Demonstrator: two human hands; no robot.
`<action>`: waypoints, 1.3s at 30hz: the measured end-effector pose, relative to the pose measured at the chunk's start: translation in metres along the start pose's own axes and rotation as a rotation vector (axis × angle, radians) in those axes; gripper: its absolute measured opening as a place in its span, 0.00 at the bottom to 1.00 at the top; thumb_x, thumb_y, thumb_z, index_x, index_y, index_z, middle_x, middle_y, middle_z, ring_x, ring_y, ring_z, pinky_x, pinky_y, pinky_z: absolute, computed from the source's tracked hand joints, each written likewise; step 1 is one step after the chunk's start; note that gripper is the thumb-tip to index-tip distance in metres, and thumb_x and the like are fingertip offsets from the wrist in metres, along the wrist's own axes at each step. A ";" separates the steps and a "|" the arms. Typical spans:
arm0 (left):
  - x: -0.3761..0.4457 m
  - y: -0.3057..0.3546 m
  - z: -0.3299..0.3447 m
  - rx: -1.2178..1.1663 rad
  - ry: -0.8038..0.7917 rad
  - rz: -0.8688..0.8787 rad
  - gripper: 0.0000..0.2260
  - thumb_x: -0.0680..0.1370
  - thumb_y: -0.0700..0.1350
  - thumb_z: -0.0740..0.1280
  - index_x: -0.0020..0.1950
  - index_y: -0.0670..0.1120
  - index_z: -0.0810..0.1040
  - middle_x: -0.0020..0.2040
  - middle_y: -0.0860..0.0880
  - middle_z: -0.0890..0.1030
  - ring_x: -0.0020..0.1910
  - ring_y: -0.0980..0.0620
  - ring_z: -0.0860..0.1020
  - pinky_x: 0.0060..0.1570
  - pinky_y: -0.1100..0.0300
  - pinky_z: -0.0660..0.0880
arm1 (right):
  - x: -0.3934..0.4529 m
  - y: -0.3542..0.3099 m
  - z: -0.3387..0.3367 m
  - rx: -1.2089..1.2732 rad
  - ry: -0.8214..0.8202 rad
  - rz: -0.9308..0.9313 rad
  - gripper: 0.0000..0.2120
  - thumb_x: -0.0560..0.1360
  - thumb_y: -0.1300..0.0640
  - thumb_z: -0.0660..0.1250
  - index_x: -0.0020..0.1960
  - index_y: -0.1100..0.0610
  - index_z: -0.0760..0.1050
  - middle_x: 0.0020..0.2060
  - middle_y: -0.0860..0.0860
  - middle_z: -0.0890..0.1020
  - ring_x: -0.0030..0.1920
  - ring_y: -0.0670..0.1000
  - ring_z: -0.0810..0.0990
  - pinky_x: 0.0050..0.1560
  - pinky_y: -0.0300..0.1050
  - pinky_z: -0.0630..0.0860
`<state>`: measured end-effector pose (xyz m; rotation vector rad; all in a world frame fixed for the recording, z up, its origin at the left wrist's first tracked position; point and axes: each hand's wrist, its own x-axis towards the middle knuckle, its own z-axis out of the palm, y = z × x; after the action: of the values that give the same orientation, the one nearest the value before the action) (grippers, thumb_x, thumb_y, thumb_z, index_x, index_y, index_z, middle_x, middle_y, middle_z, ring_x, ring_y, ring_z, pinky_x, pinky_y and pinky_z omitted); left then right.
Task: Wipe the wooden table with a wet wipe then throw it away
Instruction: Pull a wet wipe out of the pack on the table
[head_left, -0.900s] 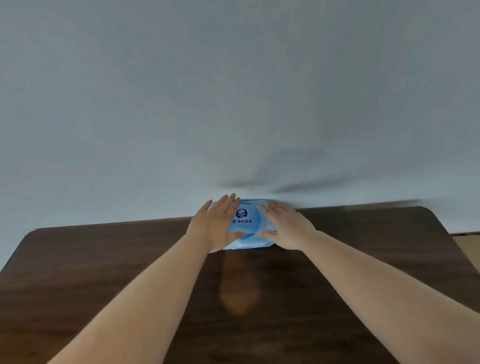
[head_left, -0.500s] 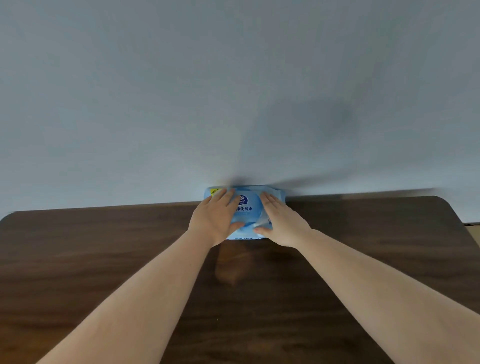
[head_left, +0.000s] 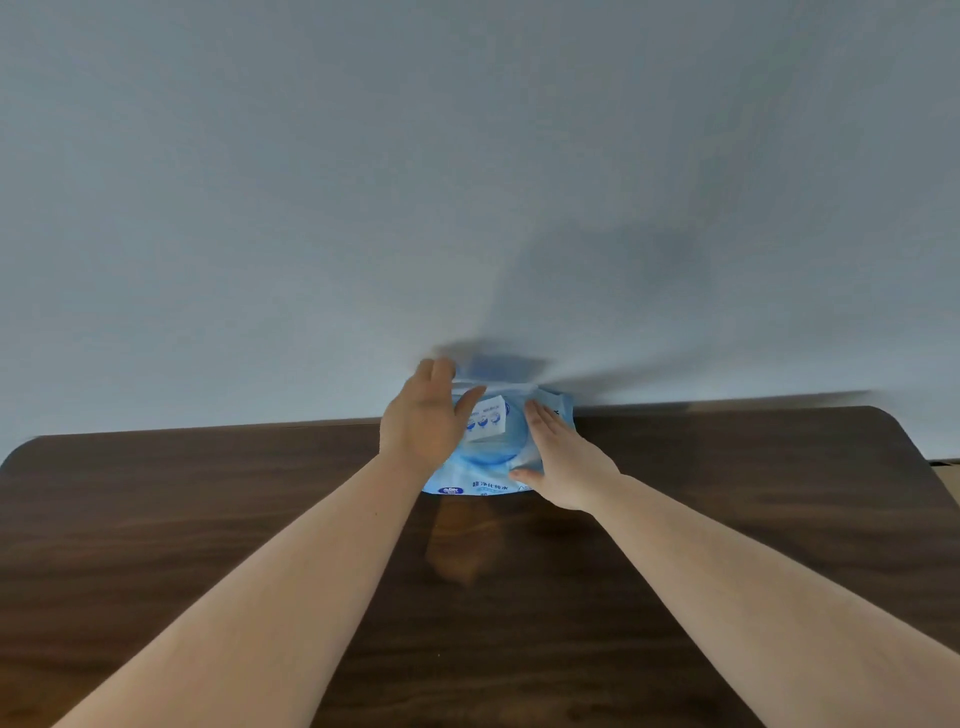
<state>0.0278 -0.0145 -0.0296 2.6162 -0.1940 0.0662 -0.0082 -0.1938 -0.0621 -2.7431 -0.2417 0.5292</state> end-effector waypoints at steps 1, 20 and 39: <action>0.000 0.002 -0.002 -0.021 0.051 -0.041 0.17 0.79 0.54 0.63 0.53 0.40 0.71 0.49 0.44 0.74 0.44 0.42 0.75 0.40 0.52 0.70 | 0.000 0.000 -0.001 -0.009 -0.006 0.000 0.43 0.77 0.44 0.63 0.77 0.57 0.39 0.78 0.51 0.47 0.77 0.50 0.49 0.74 0.48 0.55; -0.016 -0.005 0.004 -0.166 0.001 -0.155 0.11 0.77 0.42 0.62 0.34 0.46 0.67 0.34 0.50 0.72 0.36 0.48 0.70 0.32 0.59 0.64 | 0.014 -0.030 -0.010 -0.001 0.294 0.062 0.18 0.78 0.46 0.60 0.65 0.50 0.73 0.60 0.54 0.73 0.62 0.55 0.71 0.59 0.49 0.69; -0.022 -0.022 -0.013 0.063 -0.140 -0.316 0.08 0.80 0.51 0.59 0.51 0.47 0.73 0.50 0.48 0.77 0.47 0.48 0.75 0.41 0.56 0.70 | 0.010 -0.058 -0.034 0.639 0.460 0.123 0.07 0.77 0.62 0.62 0.40 0.55 0.70 0.38 0.52 0.77 0.40 0.52 0.76 0.39 0.43 0.69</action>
<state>0.0093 0.0137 -0.0312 2.6817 0.1773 -0.2241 0.0079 -0.1474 -0.0148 -2.1716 0.1840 -0.0193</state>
